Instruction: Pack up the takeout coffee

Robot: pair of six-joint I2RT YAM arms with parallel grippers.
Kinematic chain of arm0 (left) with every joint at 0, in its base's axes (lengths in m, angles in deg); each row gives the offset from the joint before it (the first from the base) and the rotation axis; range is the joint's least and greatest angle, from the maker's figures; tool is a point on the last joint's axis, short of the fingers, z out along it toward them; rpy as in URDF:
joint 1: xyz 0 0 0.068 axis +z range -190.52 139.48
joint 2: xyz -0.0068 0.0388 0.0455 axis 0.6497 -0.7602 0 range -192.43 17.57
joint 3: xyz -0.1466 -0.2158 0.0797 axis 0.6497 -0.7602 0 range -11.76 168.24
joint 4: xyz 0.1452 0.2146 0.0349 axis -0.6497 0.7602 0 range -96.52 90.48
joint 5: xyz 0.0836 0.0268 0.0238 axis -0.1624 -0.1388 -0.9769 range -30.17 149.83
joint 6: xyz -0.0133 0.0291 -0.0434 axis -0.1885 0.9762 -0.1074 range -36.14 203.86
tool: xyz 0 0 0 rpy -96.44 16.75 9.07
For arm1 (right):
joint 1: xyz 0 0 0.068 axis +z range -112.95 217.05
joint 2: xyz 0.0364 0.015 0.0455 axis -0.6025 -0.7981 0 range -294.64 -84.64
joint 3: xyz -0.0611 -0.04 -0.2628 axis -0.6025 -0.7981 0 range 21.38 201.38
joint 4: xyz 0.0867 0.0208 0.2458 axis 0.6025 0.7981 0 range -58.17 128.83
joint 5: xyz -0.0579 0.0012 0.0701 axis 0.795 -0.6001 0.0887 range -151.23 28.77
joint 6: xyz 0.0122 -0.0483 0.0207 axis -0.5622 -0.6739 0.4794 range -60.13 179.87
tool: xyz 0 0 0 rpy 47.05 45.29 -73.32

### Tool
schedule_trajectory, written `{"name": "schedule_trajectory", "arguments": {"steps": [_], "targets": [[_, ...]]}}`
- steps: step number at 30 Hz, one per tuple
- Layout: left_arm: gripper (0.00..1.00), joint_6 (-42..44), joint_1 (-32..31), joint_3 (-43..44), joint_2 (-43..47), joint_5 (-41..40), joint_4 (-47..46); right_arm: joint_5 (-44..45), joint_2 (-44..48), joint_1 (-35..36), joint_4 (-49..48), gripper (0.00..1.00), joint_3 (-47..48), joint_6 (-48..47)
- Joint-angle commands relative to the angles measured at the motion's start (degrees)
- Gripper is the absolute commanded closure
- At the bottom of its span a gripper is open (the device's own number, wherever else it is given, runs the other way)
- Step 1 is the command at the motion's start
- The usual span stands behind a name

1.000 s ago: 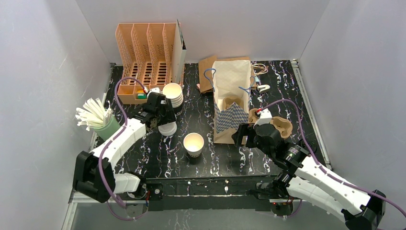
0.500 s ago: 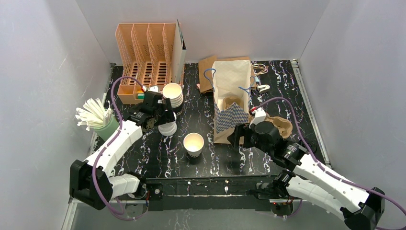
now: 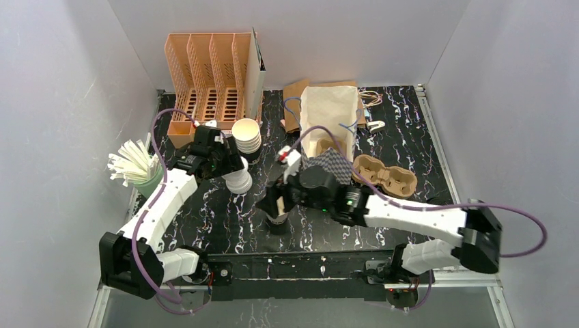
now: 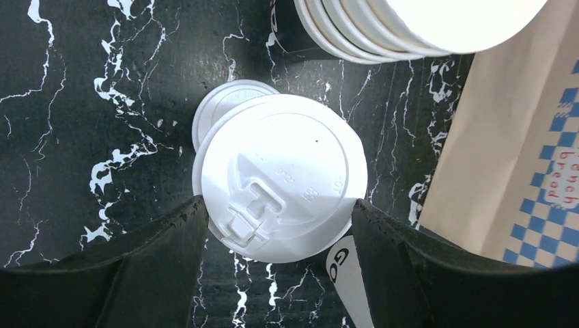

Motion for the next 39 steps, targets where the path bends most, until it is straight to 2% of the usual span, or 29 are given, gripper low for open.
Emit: {"name": "schedule_trajectory", "arguments": {"steps": [1,3,5,7,11,19,25,29,33,39], "targets": [[0.28,0.6,4.82,2.89,2.31,8.87,1.66,5.25,-8.06,1.9,-12.96,0.2,7.71,-3.47],[0.28,0.84,7.6,3.18,2.64,11.87,1.59,7.17,-11.95,1.9,-15.73,0.22,10.26,-2.99],[0.29,0.89,10.89,2.56,2.79,14.88,1.02,10.51,-16.36,1.84,-16.06,0.33,13.49,-1.68],[0.29,0.68,13.63,1.26,2.51,18.74,0.03,12.95,-22.13,1.31,-12.75,0.4,18.66,-0.68],[0.3,-0.39,17.85,-0.85,2.64,26.19,-2.07,8.48,-27.85,-2.63,-11.28,0.43,23.47,3.3],[0.31,1.56,17.96,-2.13,4.92,25.65,-1.56,4.66,-25.66,-3.92,-11.74,0.4,22.36,3.25],[0.31,0.95,17.75,-5.89,10.37,27.44,-1.57,-5.63,-18.9,-3.83,-4.7,0.39,23.97,2.65],[0.31,-2.03,11.8,-8.12,15.04,23.0,-3.12,-9.69,-14.29,-3.83,2.41,0.37,25.63,2.7],[0.31,-4.3,0.26,-6.77,15.66,14.11,-3.52,-9.41,-9.45,-3.83,10.64,0.36,28.73,1.44],[0.32,-5.79,-13.02,-5.52,14.72,5.28,-3.24,2.0,1.67,-3.83,18.8,0.33,26.66,0.23]]}}
